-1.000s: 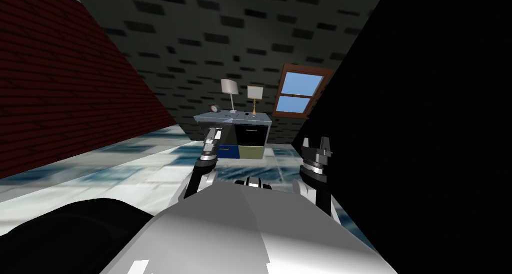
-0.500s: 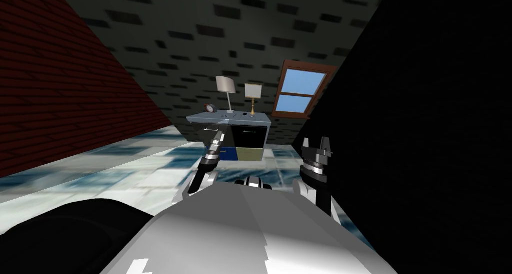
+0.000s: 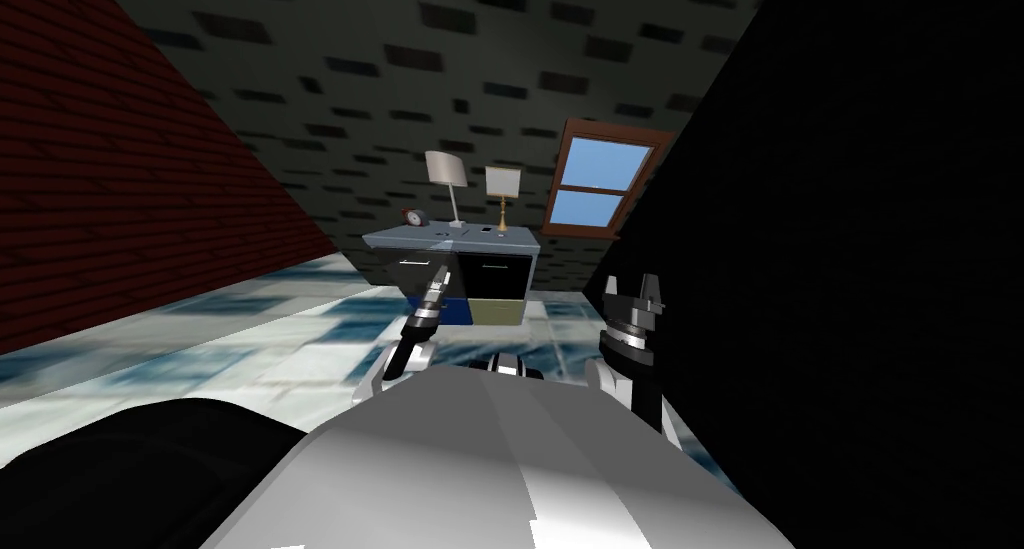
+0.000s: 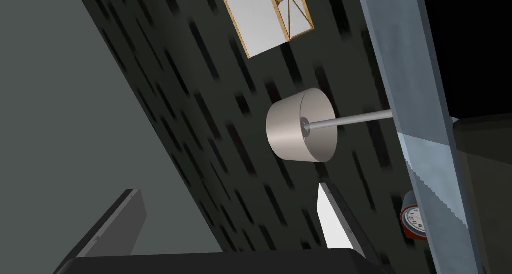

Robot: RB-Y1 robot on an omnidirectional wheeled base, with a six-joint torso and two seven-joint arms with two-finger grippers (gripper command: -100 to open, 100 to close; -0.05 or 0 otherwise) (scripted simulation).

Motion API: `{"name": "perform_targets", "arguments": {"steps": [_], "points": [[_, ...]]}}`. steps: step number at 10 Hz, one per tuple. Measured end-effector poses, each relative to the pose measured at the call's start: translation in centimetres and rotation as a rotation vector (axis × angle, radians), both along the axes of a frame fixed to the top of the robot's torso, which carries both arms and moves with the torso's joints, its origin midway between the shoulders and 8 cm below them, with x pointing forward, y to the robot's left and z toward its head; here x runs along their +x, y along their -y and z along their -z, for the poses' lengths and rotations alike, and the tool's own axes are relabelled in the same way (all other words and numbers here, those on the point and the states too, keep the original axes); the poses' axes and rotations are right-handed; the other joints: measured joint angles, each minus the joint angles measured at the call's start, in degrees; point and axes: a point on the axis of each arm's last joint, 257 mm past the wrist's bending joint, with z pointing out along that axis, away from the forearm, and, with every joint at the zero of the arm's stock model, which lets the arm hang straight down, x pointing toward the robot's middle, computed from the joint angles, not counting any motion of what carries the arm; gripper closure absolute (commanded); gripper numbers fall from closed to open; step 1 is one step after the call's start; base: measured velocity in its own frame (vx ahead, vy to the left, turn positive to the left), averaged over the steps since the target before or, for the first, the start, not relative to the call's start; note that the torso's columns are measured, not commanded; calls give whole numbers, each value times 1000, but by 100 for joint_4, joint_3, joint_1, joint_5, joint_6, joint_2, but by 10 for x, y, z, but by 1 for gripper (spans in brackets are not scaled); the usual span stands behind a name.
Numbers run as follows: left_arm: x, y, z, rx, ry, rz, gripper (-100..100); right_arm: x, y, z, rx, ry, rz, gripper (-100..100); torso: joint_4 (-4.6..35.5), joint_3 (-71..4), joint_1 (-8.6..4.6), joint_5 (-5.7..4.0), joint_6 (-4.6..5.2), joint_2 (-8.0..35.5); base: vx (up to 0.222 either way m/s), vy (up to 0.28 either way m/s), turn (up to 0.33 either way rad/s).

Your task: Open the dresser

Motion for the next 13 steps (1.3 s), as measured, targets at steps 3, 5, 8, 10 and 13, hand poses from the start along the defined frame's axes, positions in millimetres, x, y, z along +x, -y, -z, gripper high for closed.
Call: {"name": "perform_targets", "arguments": {"steps": [3,5,8,10,13], "points": [[13,-6,29,-11,-59,-17,-100,0,0,0,0,0,0,0,1,1,3,2,0,2,111,-36,-10],[20,-7,46,-13,-103,-26,-100,0,0,0,0,0,0,0,5,11,0,0,0,18,89,-35,-6],[29,-13,64,-11,-146,-35,-100,0,0,0,0,0,0,0,5,12,6,2,0,19,63,-24,-6],[34,-15,79,-10,-175,-40,-100,0,0,0,0,0,0,0,3,6,1,1,1,8,73,-40,-8],[46,-24,110,-15,-248,-57,-100,0,0,0,0,0,0,0,-1,-3,5,2,0,-3,130,-41,-9]]}}
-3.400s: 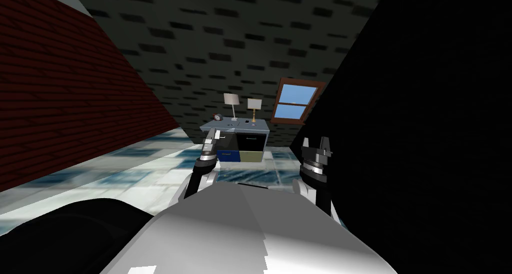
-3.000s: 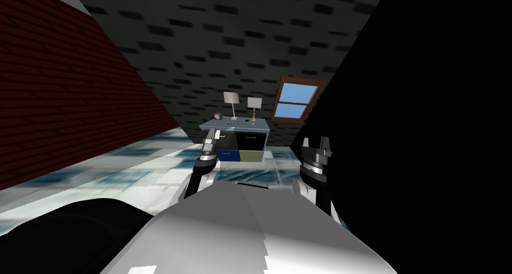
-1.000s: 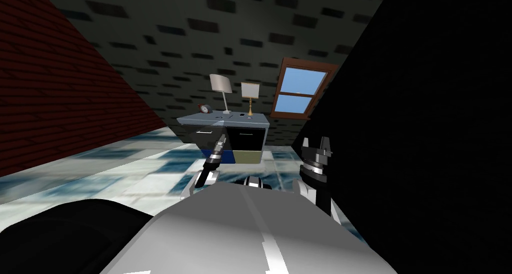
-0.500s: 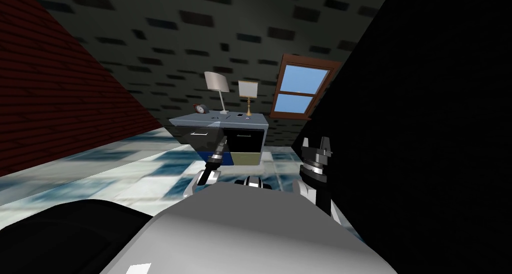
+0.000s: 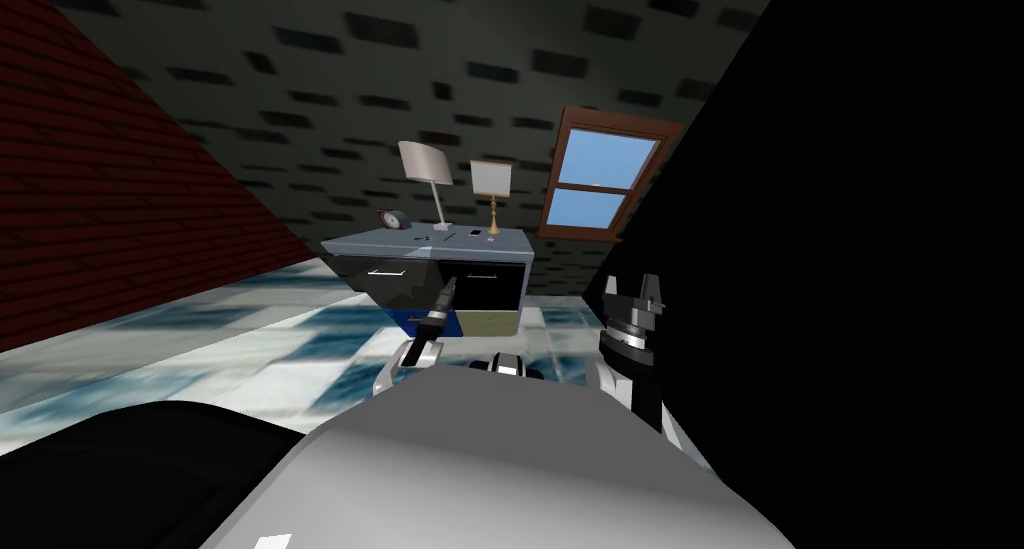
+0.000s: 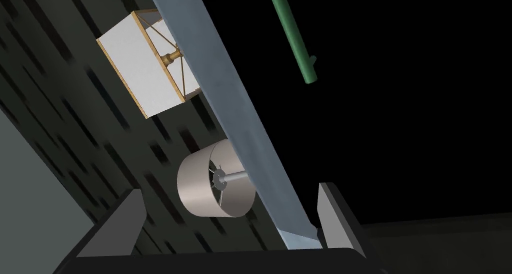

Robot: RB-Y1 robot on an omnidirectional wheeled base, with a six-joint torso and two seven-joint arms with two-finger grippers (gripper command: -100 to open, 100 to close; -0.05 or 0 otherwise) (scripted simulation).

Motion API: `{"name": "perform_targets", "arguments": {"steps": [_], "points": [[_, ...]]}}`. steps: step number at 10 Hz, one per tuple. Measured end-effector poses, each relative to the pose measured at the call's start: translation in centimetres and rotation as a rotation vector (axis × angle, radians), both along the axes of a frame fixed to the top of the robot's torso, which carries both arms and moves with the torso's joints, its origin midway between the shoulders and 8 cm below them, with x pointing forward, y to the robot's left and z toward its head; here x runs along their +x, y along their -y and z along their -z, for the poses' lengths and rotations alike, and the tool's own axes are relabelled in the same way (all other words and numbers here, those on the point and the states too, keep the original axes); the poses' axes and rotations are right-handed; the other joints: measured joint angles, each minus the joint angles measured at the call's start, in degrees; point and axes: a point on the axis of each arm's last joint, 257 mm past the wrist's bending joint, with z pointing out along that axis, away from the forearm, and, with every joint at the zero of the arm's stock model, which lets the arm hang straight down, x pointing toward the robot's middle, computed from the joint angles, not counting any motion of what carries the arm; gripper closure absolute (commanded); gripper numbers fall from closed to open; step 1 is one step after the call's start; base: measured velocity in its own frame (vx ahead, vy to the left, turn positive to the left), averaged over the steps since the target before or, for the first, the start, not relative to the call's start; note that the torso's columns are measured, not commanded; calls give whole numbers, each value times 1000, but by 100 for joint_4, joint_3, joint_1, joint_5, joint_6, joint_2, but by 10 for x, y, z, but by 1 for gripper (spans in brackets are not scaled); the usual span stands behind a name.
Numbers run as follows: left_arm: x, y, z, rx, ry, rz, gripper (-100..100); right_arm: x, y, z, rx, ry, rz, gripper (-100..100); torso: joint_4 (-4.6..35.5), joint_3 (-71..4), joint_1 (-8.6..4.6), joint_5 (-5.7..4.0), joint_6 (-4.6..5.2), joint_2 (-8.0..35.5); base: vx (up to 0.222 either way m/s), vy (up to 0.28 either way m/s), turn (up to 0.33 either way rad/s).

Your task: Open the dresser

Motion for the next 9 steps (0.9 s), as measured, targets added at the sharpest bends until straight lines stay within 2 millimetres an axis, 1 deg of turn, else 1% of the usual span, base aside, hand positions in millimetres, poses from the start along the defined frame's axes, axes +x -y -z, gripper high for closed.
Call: {"name": "perform_targets", "arguments": {"steps": [4,6,7,9], "points": [[11,-2,36,-39,-73,-26,-100,0,0,0,0,0,0,0,7,14,-6,-1,0,20,85,-31,-8],[12,2,56,-80,-105,-41,-100,0,0,0,0,0,0,0,5,11,0,0,0,16,49,-18,-3],[13,2,57,-82,-106,-42,-100,0,0,0,0,0,0,0,8,16,5,1,-1,26,56,0,-27],[14,0,49,-81,-105,-46,-100,0,0,0,0,0,0,0,3,5,1,1,0,7,55,-1,-14]]}}
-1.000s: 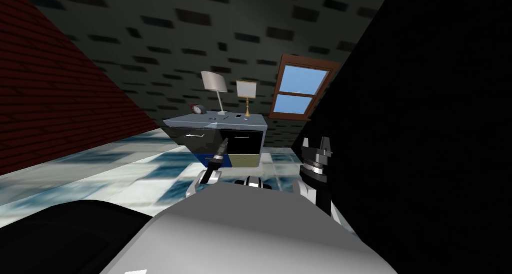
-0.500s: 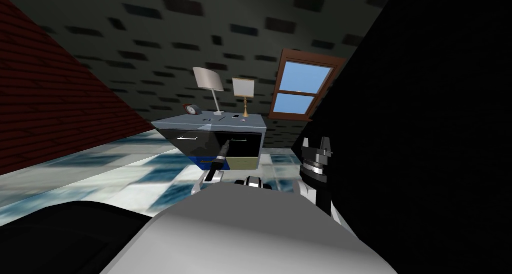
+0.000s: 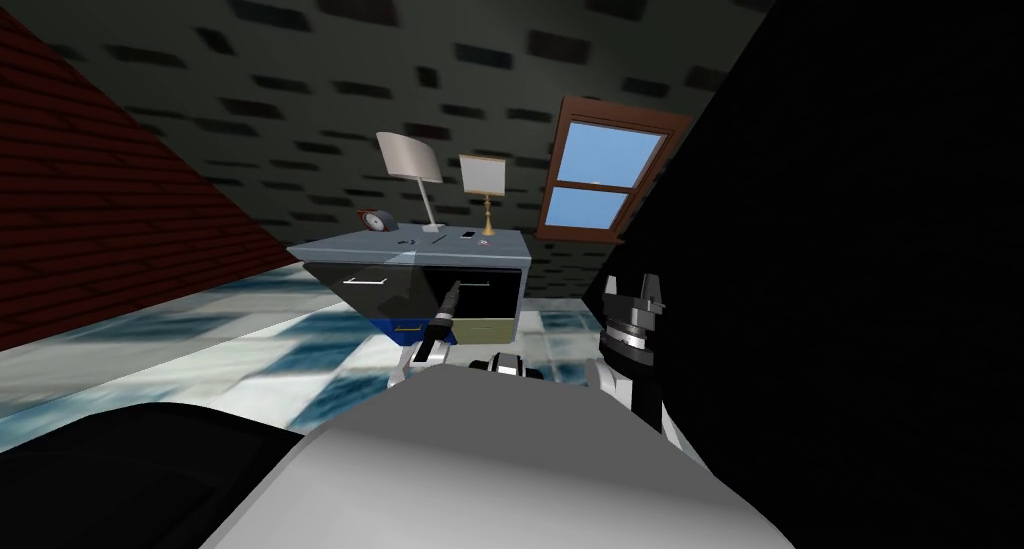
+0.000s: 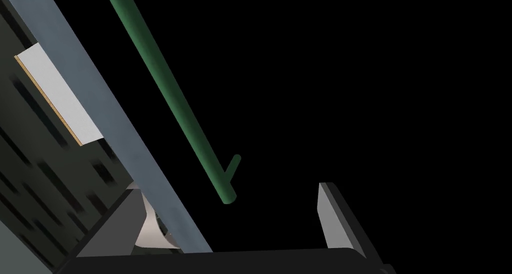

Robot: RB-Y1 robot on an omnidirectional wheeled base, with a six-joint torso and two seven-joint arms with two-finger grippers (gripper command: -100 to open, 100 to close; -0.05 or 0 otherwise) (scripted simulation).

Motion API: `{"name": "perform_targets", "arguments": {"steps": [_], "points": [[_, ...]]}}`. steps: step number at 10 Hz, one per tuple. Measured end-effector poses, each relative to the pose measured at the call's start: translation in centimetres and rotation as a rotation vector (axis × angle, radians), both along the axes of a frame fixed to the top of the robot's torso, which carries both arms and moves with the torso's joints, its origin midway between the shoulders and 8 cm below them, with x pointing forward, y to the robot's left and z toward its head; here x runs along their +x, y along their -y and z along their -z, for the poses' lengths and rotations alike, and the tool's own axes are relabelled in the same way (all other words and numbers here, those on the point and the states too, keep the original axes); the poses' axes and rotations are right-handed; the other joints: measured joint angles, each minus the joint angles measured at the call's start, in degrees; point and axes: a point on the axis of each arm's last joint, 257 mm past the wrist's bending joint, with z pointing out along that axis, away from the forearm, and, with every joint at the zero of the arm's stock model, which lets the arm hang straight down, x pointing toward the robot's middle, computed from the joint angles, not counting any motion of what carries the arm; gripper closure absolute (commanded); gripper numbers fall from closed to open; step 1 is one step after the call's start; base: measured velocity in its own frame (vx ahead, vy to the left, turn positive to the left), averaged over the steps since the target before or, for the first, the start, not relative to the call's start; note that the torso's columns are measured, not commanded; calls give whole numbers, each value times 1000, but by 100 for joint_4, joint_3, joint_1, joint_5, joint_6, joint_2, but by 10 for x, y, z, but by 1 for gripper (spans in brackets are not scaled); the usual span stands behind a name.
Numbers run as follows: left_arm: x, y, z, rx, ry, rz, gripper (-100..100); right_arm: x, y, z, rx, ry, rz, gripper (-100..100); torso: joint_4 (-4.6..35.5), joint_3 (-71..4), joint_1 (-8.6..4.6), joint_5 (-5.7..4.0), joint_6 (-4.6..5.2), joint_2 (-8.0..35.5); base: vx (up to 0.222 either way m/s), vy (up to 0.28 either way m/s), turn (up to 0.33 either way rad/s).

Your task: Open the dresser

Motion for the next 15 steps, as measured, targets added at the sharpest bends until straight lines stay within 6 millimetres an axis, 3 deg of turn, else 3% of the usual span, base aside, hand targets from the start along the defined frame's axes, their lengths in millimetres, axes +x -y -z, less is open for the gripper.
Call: {"name": "perform_targets", "arguments": {"steps": [1,3,15], "points": [[0,0,0,0,-1,0,100,0,0,0,0,0,0,0,2,6,-3,-1,0,12,-45,7,40],[-1,2,5,-1,-2,2,100,0,0,0,0,0,0,0,8,16,-4,-1,1,23,-57,-17,56],[72,20,17,-17,14,91,100,0,0,0,0,0,0,0,1,3,-2,-1,-2,9,-74,-21,39]]}}
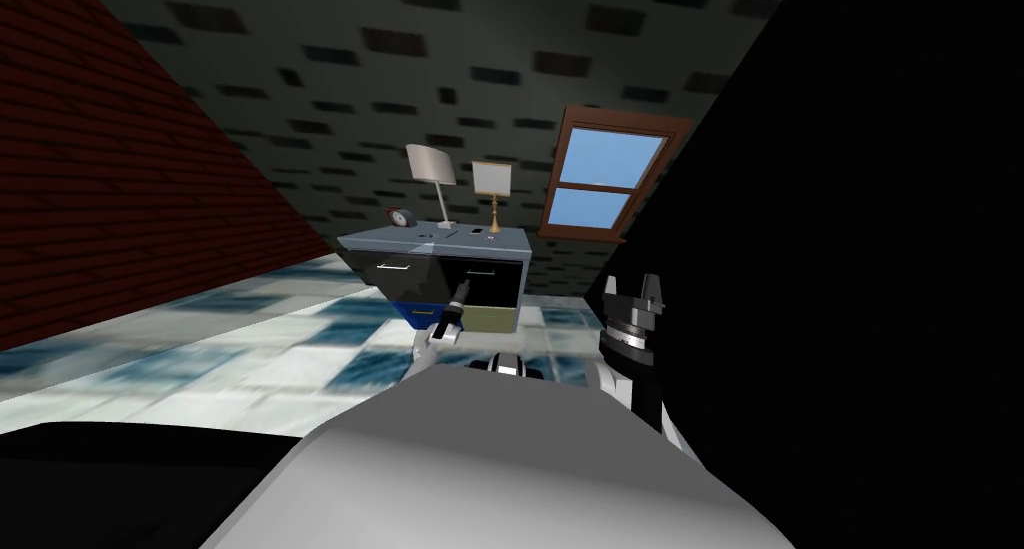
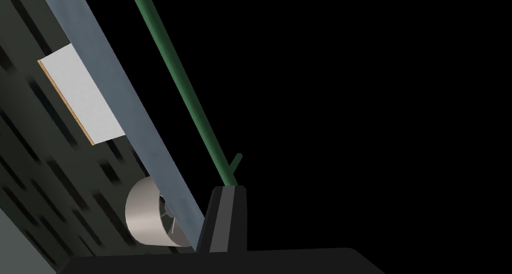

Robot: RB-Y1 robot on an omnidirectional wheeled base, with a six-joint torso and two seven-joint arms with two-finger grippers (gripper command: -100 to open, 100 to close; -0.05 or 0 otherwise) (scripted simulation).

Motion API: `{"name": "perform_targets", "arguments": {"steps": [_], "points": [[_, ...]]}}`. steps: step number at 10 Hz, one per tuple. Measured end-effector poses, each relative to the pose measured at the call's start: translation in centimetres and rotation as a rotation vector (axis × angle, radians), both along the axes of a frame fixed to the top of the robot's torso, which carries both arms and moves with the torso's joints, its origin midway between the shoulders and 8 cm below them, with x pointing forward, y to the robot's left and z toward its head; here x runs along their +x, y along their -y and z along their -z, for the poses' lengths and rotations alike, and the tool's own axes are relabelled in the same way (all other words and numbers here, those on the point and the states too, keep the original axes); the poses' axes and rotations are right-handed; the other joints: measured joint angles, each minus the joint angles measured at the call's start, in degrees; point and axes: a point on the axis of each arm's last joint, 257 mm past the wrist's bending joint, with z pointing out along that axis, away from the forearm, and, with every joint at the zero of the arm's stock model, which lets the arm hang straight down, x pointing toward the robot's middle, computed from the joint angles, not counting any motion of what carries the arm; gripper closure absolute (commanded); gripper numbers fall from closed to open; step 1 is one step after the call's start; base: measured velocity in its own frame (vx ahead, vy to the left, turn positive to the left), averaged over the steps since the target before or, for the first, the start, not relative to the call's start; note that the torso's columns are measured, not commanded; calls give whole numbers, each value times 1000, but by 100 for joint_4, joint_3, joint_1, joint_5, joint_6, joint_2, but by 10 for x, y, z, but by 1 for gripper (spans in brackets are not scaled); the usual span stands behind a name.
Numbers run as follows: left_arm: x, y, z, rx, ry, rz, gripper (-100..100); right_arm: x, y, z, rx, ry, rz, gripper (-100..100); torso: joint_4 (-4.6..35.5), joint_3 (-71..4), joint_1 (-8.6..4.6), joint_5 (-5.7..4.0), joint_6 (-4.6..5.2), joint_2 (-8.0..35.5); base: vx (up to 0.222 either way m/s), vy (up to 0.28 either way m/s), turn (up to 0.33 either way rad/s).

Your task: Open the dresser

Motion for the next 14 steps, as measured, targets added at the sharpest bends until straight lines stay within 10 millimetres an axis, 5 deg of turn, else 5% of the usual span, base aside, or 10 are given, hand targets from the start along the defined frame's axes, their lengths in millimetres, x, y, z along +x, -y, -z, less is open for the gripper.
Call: {"name": "perform_targets", "arguments": {"steps": [7,14], "points": [[37,4,8,-3,-14,28,100,0,0,0,0,0,0,0,-4,-8,9,3,1,-19,-58,-19,30],[79,8,-9,4,9,54,100,0,0,0,0,0,0,0,-5,-11,7,3,2,-22,-61,-14,26]]}}
